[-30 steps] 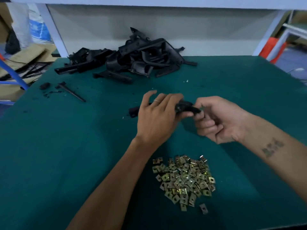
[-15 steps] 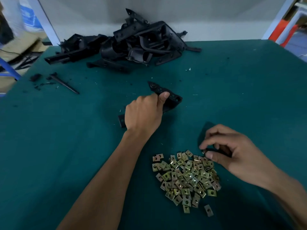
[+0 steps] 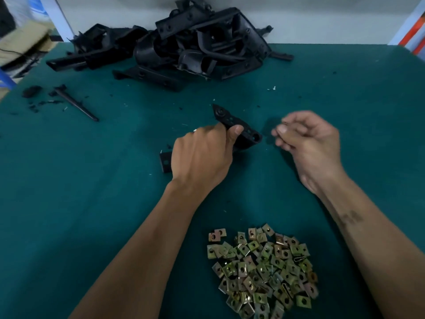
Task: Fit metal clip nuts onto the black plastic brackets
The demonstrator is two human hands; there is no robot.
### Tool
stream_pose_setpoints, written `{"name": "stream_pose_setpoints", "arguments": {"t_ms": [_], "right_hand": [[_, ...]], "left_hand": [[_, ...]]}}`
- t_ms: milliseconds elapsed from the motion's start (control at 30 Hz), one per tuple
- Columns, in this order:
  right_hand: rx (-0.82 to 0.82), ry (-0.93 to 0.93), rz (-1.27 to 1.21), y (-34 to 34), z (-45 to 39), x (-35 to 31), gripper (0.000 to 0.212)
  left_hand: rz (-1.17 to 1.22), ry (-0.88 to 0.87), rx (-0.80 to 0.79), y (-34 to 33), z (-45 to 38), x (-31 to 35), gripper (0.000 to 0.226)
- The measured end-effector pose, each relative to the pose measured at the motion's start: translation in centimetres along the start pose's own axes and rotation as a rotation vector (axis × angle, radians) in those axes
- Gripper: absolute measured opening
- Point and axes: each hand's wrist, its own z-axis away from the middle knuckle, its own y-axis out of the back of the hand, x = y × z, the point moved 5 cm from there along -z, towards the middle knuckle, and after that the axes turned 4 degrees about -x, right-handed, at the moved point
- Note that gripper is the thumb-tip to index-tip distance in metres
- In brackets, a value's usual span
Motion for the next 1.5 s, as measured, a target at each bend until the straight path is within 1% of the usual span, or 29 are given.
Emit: {"name": "stream_pose_setpoints", "arguments": {"t_ms": [67, 167, 267, 367, 433, 600, 733, 833, 933, 1000, 1133, 1167, 1300, 1433, 1500], "right_hand": [[0.023, 0.008, -0.037, -1.5, -1.7, 0.2, 0.018], [-0.008, 0.002, -0.067, -2.8, -2.7, 0.7, 0.02], [-0.036, -0.027, -0.205, -2.3, -2.9, 1.1, 0.02], [-0.11, -0.087, -0.334, -2.0, -3.1, 1.4, 0.018], [-0.152, -0.121, -0.368, -2.5, -3.4, 1.7, 0.018], [-0.14, -0.096, -0.353, -3.3, -3.8, 2.1, 0.015], [-0.105, -0.079, -0.349, -2.9, -3.6, 1.9, 0.022], [-0.126, -0.075, -0.307, -3.5, -3.4, 1.6, 0.026], [-0.149, -0.061, -0.269, -3.5, -3.3, 1.4, 0.031], [-0.15, -0.039, -0.249, -3.6, -3.2, 1.3, 0.031], [-0.054, -0.007, -0.258, -3.0, -3.4, 1.4, 0.027], [-0.054, -0.009, -0.261, -2.9, -3.4, 1.5, 0.025], [-0.143, -0.005, -0.206, -3.6, -3.3, 1.5, 0.021], [-0.073, 0.018, -0.202, -3.4, -3.6, 1.5, 0.022], [-0.096, 0.013, -0.176, -3.5, -3.6, 1.5, 0.023]], "left_hand": [[0.004, 0.017, 0.008, -0.1, -0.6, -0.2, 0.053], [0.045, 0.01, 0.018, -0.2, -1.0, -0.3, 0.05], [0.081, -0.018, 0.034, 0.0, -1.0, 0.0, 0.046], [0.094, -0.071, 0.044, 0.1, -1.0, 0.4, 0.038], [0.092, -0.079, 0.033, -0.2, -1.0, 0.4, 0.04], [0.086, -0.079, 0.006, -0.5, -1.1, 0.3, 0.042], [0.097, -0.064, 0.001, -0.6, -1.2, 0.3, 0.044], [0.107, -0.049, -0.006, -0.6, -1.1, 0.0, 0.039], [0.098, -0.053, -0.002, -0.7, -0.9, -0.1, 0.04], [0.086, -0.057, 0.004, -0.7, -0.8, 0.0, 0.041], [0.075, -0.059, 0.005, -0.6, -0.8, 0.1, 0.043], [0.071, -0.059, 0.009, -0.5, -0.8, 0.1, 0.043], [0.06, -0.045, 0.027, -0.3, -0.7, 0.1, 0.04], [0.051, -0.048, 0.047, -0.1, -0.7, 0.2, 0.04], [0.049, -0.054, 0.049, -0.1, -0.7, 0.2, 0.039]]}}
